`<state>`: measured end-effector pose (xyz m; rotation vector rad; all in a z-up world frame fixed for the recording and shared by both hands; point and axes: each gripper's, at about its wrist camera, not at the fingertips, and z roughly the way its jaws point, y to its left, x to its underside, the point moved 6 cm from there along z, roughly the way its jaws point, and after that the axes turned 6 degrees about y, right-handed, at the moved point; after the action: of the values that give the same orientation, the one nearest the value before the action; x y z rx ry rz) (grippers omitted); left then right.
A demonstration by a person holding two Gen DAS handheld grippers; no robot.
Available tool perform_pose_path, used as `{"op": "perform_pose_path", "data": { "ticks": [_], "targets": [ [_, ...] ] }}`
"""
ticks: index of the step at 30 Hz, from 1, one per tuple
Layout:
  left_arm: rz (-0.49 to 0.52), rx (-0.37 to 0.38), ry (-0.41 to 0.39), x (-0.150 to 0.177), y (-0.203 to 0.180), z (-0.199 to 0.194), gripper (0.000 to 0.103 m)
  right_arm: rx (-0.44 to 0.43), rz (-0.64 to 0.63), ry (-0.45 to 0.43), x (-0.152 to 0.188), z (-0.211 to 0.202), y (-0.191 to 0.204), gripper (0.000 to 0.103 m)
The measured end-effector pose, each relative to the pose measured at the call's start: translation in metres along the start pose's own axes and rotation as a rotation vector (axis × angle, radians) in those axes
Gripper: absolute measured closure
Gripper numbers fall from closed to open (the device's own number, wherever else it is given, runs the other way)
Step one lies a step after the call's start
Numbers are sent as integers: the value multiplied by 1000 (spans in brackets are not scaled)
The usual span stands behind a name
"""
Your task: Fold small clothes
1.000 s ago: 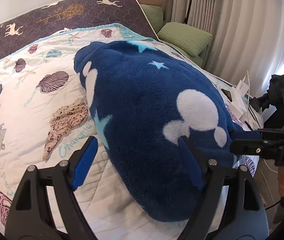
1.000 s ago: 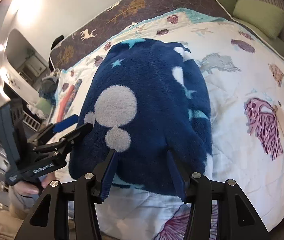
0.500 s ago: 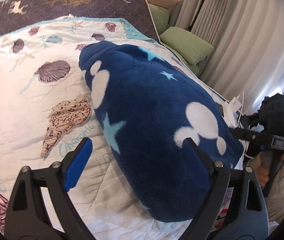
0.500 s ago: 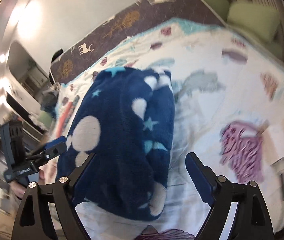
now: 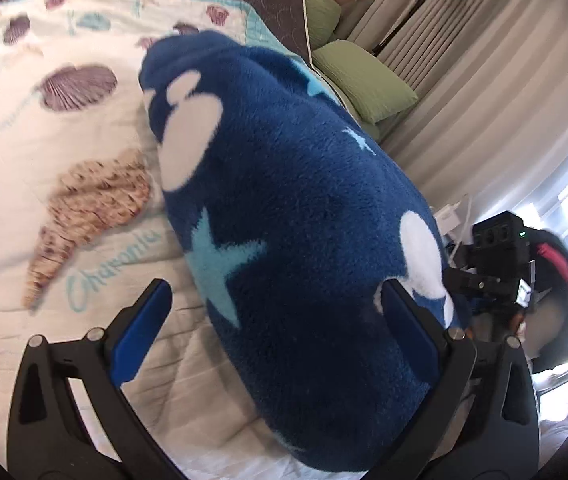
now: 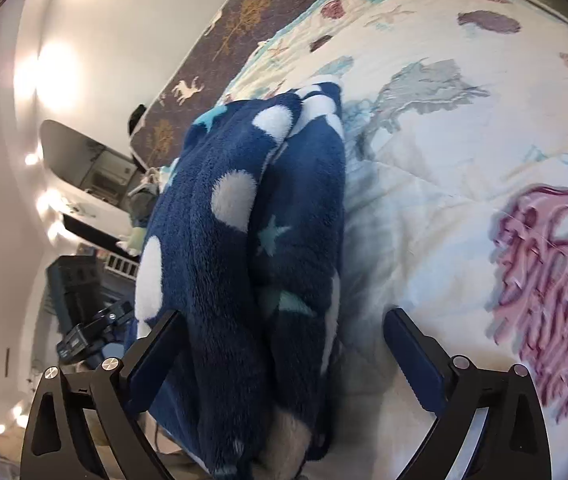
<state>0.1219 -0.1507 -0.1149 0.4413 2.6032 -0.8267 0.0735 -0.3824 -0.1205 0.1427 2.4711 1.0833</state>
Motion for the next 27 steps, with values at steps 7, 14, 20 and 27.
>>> {"op": "perform_pose_path", "data": {
  "ticks": [7,14,20,27],
  "targets": [
    [-18,92,40,-2,1,16,0,-99,-30,76,-23,18,3,0],
    [-71,201,96,-3,4,34,0,-110,-74,168,-42,41,13,0],
    [-115,271,139,-3,2,51,0,-92,-98,189,-49,53,20,0],
    [-100,283,151,-6,-4,56,0,-108,-114,165,-50,58,23,0]
  ]
}}
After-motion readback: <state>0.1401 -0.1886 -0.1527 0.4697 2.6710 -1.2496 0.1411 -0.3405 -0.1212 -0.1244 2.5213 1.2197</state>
